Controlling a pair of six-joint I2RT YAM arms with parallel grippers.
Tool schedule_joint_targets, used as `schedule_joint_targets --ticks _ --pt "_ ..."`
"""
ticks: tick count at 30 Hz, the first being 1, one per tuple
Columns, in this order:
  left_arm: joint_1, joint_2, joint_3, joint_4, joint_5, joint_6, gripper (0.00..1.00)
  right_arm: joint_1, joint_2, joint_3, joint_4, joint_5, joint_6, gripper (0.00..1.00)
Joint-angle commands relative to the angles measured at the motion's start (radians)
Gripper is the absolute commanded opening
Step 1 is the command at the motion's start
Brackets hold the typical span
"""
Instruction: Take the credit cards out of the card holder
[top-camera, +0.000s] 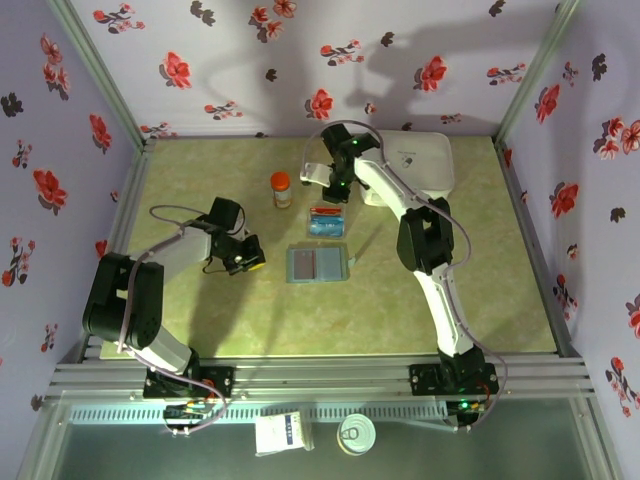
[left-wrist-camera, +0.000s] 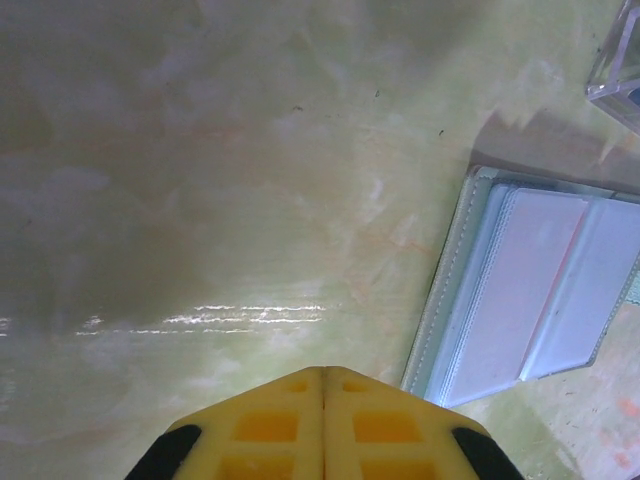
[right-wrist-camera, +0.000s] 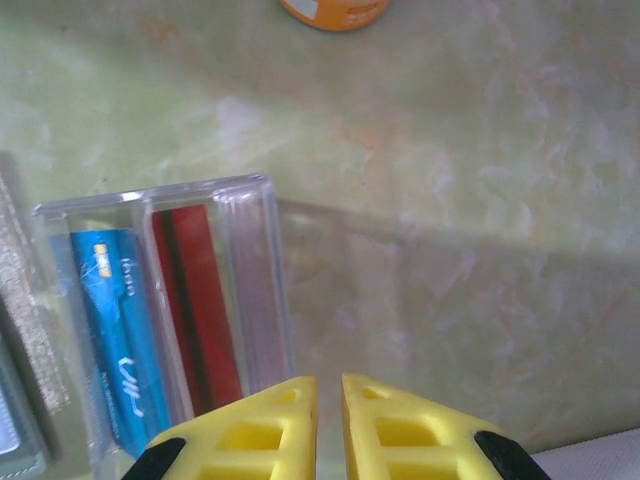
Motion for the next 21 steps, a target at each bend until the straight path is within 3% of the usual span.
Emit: schedule_joint_targets --ticks 1,11,17,21 --pt "0.008 -0.007 0.009 -0.029 0.012 0.022 0.07 0.007 -0.043 -0.017 0.036 0.027 0.026 0.16" --pt "0.008 -0.015 0.017 -0.033 0.012 0.021 0.07 0.024 -0.142 -0.102 0.087 0.031 0.085 0.35" --pt "0.008 -0.021 0.01 -0.027 0.013 0.019 0.07 0.038 -0.205 -0.194 0.09 -0.02 0.086 0.58" --pt "0.007 -0.033 -0.001 -0.02 0.015 0.015 0.07 0.05 -0.191 -0.228 0.086 -0.01 0.089 0.61"
